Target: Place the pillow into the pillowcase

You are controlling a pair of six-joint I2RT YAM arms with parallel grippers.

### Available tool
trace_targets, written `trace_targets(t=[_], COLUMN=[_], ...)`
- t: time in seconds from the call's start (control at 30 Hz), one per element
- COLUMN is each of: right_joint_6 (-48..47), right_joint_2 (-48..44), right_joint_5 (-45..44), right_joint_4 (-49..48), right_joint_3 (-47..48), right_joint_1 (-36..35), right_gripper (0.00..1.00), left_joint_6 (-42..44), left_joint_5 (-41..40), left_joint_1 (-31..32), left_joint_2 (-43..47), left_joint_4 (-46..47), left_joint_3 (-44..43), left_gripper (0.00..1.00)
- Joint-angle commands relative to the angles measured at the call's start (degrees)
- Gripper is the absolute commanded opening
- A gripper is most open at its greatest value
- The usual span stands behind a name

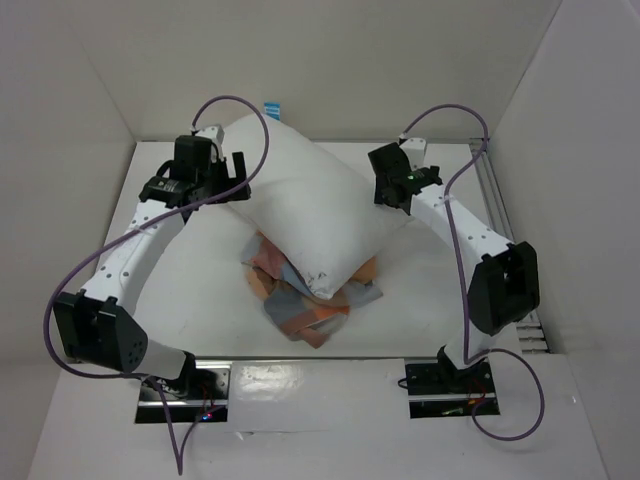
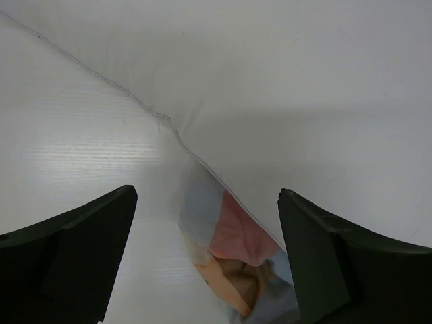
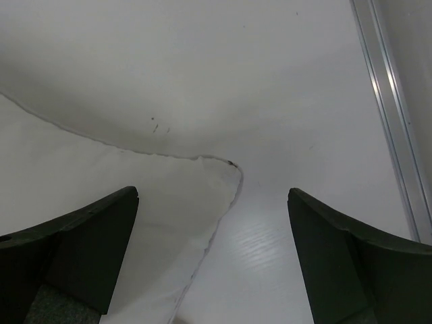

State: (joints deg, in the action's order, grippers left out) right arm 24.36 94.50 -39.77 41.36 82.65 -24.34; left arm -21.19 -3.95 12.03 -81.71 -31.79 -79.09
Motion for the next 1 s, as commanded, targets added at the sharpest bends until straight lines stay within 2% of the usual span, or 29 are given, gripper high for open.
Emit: trace_targets(t=[0.0,0.2,0.33,0.53,0.7,0.83,0.9,0.93,0.97], right_joint_6=[0.2,-0.9,-1.4,0.9,4.1,5.6,6.2,6.2,6.2], right_joint_2=[-4.9,-10.2,-17.3,-30.0,-32.7,-33.9,-34.5,-34.5,-34.5], right_joint_5=[-0.1,3.2,9.9,16.3,21.5,25.5,27.6,28.4,29.5], right_joint_4=[-2.7,-3.4,-5.0,-5.7,-2.7,-1.9,-2.9,-3.7,-3.7], right_joint_3=[-2.0,-5.8,-11.3,-19.5,-23.5,-26.5,-27.2,-28.0,-28.0], right_joint_1=[-0.3,-0.3,-0.3,-0.3,-0.8,-0.8,-0.8,-0.8,-0.8], right_gripper=[0.99,0.99,0.99,0.99,0.99,0.99,0.99,0.99,0.99], left_joint_6=[-0.7,-1.9,-1.9,-3.7,-7.3,-10.4,-12.8,-13.3,-13.4], left_joint_5=[1.7,0.0,-0.6,6.8,15.5,17.3,20.6,21.9,23.2], left_joint_1=[0.0,0.0,0.0,-2.5,-8.5,-8.5,-8.5,-8.5,-7.8], left_joint_2=[-0.5,-4.8,-5.9,-8.0,-12.4,-19.9,-22.3,-25.0,-26.3], left_joint_4=[0.9,-1.2,-1.8,-0.4,4.5,8.1,12.1,12.9,13.6], left_joint_3=[0.2,-0.5,-1.1,0.3,0.0,-1.2,-1.9,-2.6,-3.1], left_gripper=[1.0,1.0,1.0,1.0,1.0,1.0,0.96,0.89,0.72])
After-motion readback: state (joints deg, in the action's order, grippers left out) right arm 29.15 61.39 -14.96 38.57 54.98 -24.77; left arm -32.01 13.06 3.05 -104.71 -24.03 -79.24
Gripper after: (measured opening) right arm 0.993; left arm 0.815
